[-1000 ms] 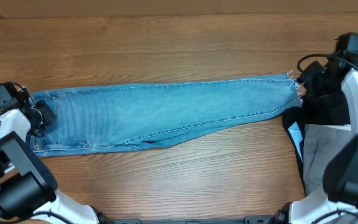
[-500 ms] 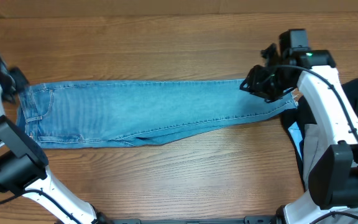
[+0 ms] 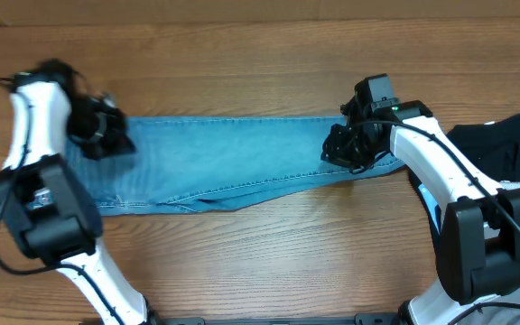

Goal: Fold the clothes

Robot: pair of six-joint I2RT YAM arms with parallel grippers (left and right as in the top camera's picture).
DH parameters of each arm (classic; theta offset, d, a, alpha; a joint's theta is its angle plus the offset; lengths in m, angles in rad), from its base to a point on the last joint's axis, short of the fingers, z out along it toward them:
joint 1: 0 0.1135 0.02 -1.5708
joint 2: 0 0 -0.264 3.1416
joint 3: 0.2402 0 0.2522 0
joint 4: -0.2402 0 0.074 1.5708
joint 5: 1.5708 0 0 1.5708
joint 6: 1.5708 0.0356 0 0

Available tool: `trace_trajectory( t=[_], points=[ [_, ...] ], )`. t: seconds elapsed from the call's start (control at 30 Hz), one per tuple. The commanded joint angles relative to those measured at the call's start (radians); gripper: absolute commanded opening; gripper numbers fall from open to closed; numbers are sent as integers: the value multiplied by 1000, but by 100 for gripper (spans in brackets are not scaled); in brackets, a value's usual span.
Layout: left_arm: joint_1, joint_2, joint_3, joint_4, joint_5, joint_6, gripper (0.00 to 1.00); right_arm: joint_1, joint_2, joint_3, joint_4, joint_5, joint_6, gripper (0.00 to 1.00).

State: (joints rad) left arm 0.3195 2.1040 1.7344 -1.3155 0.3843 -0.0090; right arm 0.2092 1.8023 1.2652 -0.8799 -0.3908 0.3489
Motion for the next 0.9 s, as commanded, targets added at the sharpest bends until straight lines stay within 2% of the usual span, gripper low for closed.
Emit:
trace_trajectory(
  t=[0.0, 0.1, 0.17, 0.23, 0.33, 0.47, 0.57, 0.67, 0.8, 0.83, 0.87],
  points=[
    [-67, 6, -209, 146, -235, -151, 4, 1, -2, -3, -14, -84, 11, 19],
    [-58, 6, -346, 294, -367, -210, 4, 47, -2, -3, -62, -179, -13, 20],
    [-35, 6, -385, 340, -393, -212, 4, 116, -2, -3, -76, -192, -13, 21],
    [-15, 5, -385, 338, -332, -173, 4, 209, -2, -3, -58, -196, -13, 25],
    [-8, 5, -381, 325, -230, -116, 5, 377, -2, -3, 36, -181, 2, 37],
    [-13, 5, -380, 312, -132, -97, 4, 517, 4, -3, 168, -58, 116, 39],
    [-12, 5, -356, 278, -95, -91, 4, 582, 17, -3, 233, -22, 121, 42],
    [-12, 5, -305, 181, -96, -46, 4, 569, 18, -3, 198, 176, 177, 41],
    [-9, -3, -200, 48, -94, 58, 4, 404, 10, 14, 135, 188, 175, 41],
    [-10, -8, -177, 26, -90, 79, 4, 347, 8, 23, 114, 181, 171, 42],
    [-10, -30, -134, -7, -26, 141, 4, 239, 8, 36, 92, 133, 116, 46]
  ],
)
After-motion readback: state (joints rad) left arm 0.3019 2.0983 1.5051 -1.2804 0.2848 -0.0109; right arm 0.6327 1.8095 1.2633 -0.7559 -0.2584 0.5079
